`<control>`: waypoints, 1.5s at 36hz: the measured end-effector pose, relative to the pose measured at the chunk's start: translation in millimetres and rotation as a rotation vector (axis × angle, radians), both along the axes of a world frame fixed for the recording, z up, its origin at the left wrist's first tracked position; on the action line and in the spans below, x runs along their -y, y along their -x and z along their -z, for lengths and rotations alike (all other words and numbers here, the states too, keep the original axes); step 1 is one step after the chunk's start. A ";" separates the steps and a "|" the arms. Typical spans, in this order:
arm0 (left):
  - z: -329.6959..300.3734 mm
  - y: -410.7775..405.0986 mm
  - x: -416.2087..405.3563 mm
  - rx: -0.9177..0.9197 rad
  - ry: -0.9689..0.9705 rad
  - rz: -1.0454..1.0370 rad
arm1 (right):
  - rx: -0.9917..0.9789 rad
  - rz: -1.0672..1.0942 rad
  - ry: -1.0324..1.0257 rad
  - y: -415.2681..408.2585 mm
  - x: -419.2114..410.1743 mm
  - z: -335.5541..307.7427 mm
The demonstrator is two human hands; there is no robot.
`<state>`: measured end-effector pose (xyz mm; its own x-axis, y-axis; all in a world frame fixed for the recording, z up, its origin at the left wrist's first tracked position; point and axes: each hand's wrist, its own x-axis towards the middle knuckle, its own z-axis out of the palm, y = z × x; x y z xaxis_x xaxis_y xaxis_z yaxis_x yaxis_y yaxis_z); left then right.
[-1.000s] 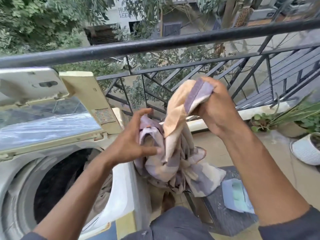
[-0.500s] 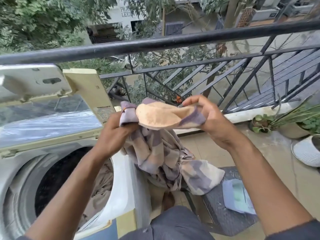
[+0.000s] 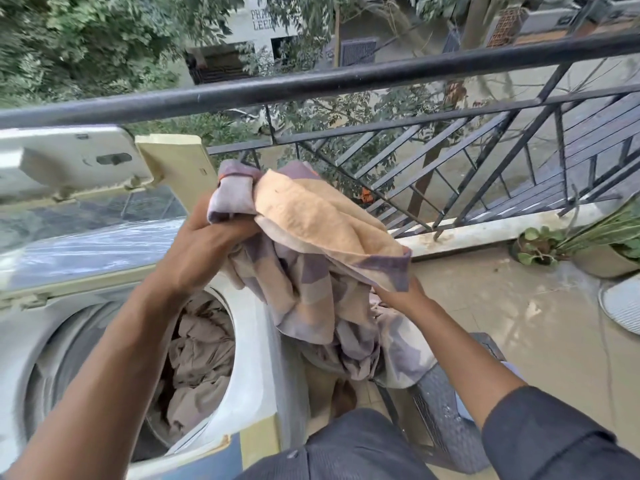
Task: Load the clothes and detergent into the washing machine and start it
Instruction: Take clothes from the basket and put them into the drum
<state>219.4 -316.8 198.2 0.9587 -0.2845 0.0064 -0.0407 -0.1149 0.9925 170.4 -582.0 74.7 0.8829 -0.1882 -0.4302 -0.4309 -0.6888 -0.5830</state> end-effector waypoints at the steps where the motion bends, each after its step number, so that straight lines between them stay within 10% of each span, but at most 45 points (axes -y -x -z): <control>1: 4.0 -2.1 -3.8 0.007 -0.030 -0.010 | 0.036 0.002 0.069 -6.7 0.0 1.1; 11: 40.5 0.3 -9.4 0.082 -0.502 -0.050 | 0.621 0.123 0.193 -49.9 40.1 -66.8; 20: 45.2 7.8 -2.8 0.016 -0.456 -0.218 | 1.047 0.195 0.026 -46.7 33.4 -148.3; 28: 42.9 15.2 23.6 -0.459 0.281 -0.337 | 0.816 -0.040 -0.183 -38.9 -5.6 -127.2; 34: 50.8 19.7 27.5 -0.146 0.015 0.226 | 0.649 -0.206 -0.407 -22.2 -40.5 -115.3; 40: 60.0 13.7 42.5 0.061 -0.060 -0.057 | 0.543 -0.284 -0.671 -11.6 -40.7 -108.6; 45: 46.6 11.2 31.9 0.031 0.011 -0.192 | 0.584 -0.127 -0.338 -11.6 -15.9 -69.9; 49: 30.8 9.7 24.4 -0.019 0.146 -0.203 | 0.215 -0.250 0.039 -15.2 7.4 -2.7; 54: 10.9 10.5 24.1 -0.001 0.277 -0.172 | -0.026 -0.278 -0.009 1.7 4.6 53.1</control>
